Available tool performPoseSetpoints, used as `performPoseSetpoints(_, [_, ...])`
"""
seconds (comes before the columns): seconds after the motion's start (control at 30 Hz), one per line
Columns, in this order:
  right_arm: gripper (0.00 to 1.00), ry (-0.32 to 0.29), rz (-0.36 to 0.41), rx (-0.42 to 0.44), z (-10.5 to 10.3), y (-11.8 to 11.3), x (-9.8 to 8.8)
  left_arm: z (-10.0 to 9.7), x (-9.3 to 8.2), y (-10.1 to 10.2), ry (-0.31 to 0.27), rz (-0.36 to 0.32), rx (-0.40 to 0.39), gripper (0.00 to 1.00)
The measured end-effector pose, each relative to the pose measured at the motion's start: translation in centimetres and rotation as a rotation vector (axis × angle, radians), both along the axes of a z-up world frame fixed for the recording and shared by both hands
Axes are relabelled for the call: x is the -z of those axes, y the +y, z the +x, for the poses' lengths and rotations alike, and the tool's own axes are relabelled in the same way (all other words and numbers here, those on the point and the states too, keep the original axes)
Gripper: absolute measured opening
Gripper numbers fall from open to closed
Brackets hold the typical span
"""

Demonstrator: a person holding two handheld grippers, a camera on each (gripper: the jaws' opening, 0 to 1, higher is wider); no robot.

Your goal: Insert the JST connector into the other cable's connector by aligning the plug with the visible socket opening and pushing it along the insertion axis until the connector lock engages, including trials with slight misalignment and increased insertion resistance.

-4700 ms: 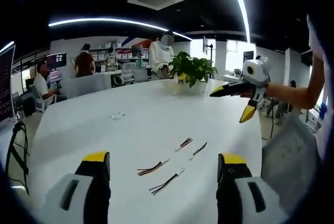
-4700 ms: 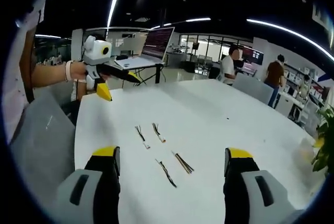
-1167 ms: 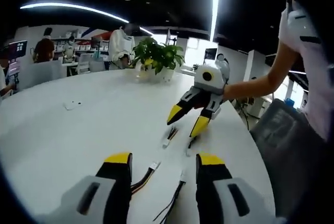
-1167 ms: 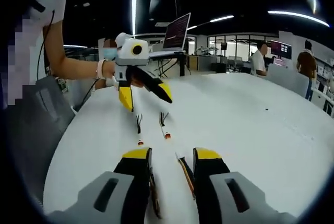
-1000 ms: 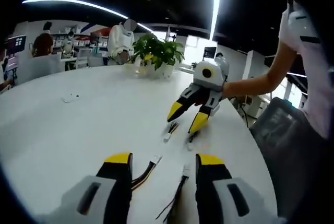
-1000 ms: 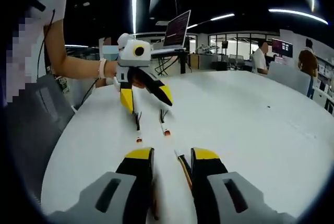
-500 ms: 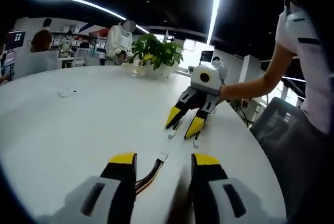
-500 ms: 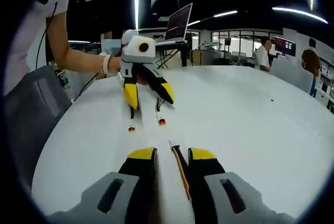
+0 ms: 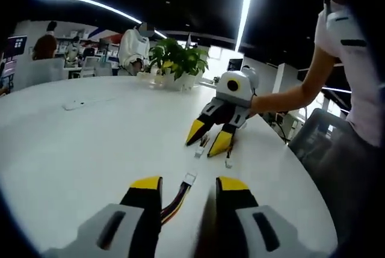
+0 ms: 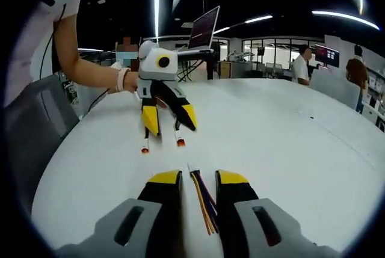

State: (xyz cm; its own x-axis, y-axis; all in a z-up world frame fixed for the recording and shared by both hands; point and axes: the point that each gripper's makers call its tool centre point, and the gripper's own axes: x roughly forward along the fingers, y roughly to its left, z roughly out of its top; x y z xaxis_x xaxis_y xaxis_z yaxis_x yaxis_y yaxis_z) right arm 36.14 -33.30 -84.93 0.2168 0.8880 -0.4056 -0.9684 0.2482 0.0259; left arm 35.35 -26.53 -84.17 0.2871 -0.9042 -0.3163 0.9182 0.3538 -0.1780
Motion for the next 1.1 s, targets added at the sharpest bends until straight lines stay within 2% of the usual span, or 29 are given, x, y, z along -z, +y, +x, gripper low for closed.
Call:
performPoseSetpoints(0.07, [0.17,-0.006,0.005,0.002,0.2,-0.1,0.0,0.0,0.1,0.0,-0.012,-0.007,0.0,0.22])
performPoseSetpoints(0.23, [0.14,-0.001,0.018,0.017,0.5,-0.1,0.0,0.1,0.0,0.0,-0.034,-0.036,-0.009,0.21])
performPoseSetpoints(0.57, [0.15,-0.011,0.025,0.017,0.4,0.3,-0.1,0.8,0.1,0.2,-0.101,-0.01,-0.015,0.12])
performPoseSetpoints(0.73, [0.14,-0.023,0.035,0.03,0.7,0.3,-0.1,0.8,0.0,0.0,-0.128,-0.003,-0.01,0.11])
performPoseSetpoints(0.87, [0.09,-0.024,0.042,0.053,1.0,0.3,-0.1,0.8,0.1,-0.2,-0.153,0.006,0.0,0.09])
performPoseSetpoints(1.0, [0.08,-0.029,0.049,0.063,1.1,0.2,0.1,0.7,0.2,-0.4,-0.167,0.008,0.016,0.02])
performPoseSetpoints(1.1, [0.05,-0.027,0.052,0.072,1.4,0.2,0.1,0.7,0.0,-0.4,-0.17,0.008,0.015,0.02])
